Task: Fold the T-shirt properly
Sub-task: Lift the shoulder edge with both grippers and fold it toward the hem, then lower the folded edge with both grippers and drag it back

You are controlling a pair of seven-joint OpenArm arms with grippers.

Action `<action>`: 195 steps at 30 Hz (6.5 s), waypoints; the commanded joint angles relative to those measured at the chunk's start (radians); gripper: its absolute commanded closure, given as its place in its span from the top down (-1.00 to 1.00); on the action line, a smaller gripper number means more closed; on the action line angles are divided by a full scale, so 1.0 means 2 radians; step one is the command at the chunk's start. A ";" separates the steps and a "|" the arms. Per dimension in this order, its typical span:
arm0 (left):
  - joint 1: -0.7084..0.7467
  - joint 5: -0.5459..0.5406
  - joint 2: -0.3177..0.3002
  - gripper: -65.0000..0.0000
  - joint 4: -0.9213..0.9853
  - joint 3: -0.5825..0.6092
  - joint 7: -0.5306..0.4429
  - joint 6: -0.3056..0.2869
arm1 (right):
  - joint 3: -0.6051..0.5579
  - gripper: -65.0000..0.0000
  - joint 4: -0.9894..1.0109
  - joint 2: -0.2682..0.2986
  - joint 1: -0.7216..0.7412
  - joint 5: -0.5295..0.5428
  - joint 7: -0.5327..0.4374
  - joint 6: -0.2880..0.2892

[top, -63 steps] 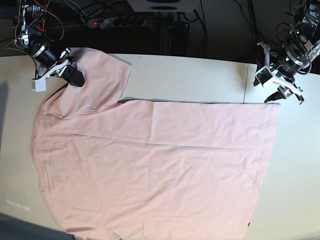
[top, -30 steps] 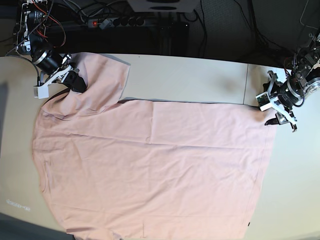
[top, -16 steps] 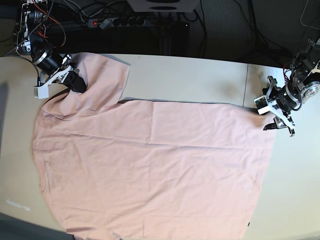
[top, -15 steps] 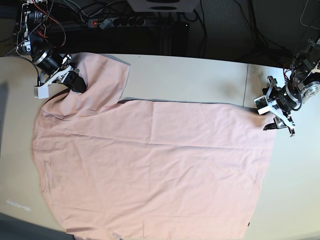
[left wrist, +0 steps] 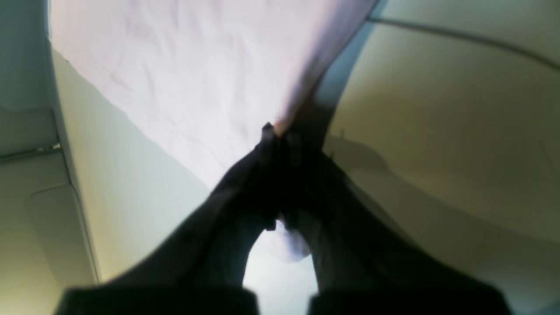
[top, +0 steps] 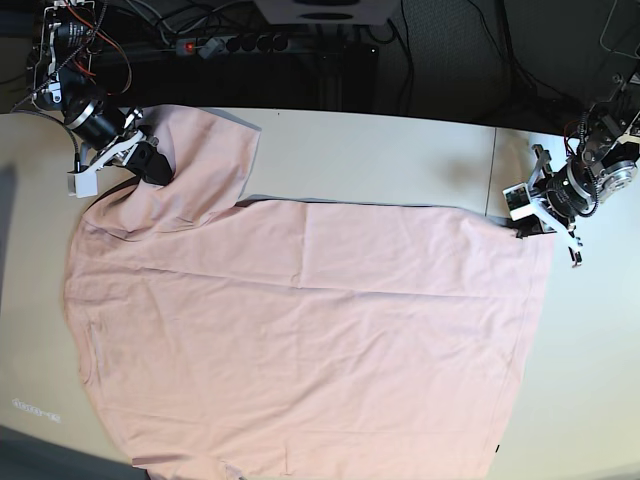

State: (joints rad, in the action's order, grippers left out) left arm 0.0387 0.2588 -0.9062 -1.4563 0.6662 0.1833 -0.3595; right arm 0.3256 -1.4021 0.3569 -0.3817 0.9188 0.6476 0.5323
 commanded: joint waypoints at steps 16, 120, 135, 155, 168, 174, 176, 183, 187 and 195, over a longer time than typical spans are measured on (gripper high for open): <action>-0.045 -0.052 -0.007 -1.00 -0.006 0.003 0.030 -0.097 | 0.012 -1.00 -0.041 0.015 -0.002 0.050 0.083 0.021; -0.433 -0.443 0.109 -1.00 0.237 0.031 0.173 -0.054 | -0.251 -1.00 0.241 0.107 0.511 -0.187 -0.101 0.020; -0.410 -0.470 0.225 -1.00 0.386 -0.047 0.241 -0.064 | -0.250 -1.00 0.284 0.064 0.511 -0.257 -0.113 0.008; -0.378 -0.430 0.227 -1.00 0.429 -0.059 0.258 -0.066 | -0.250 -1.00 0.385 0.061 0.467 -0.259 -0.129 0.005; -0.367 -0.435 0.215 -1.00 0.411 -0.059 0.326 -0.074 | -0.175 -1.00 0.319 0.068 0.414 -0.197 -0.022 0.007; -0.341 -0.473 0.195 -1.00 0.388 -0.109 0.354 -0.111 | -0.097 -1.00 0.235 0.073 0.336 -0.184 0.003 0.008; -0.319 -0.484 0.188 -1.00 0.374 -0.129 0.357 -0.120 | -0.082 -1.00 0.210 0.074 0.310 -0.184 0.007 0.008; -0.204 -0.492 0.169 -1.00 0.268 -0.163 0.363 -0.130 | -0.062 -1.00 0.129 0.074 0.225 -0.167 0.008 0.009; -0.134 -0.492 0.164 -1.00 0.208 -0.200 0.364 -0.130 | -0.059 -1.00 0.083 0.073 0.177 -0.158 0.008 0.009; 0.014 -0.486 0.156 -1.00 0.069 -0.273 0.365 -0.133 | -0.021 -1.00 0.004 0.073 0.102 -0.156 0.016 0.009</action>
State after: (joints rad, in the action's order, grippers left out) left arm 0.0483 -0.7921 -0.5846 -1.3266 0.1093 0.7910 -0.6323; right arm 0.2775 -1.3884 0.4843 -0.1764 0.6235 0.6491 0.5278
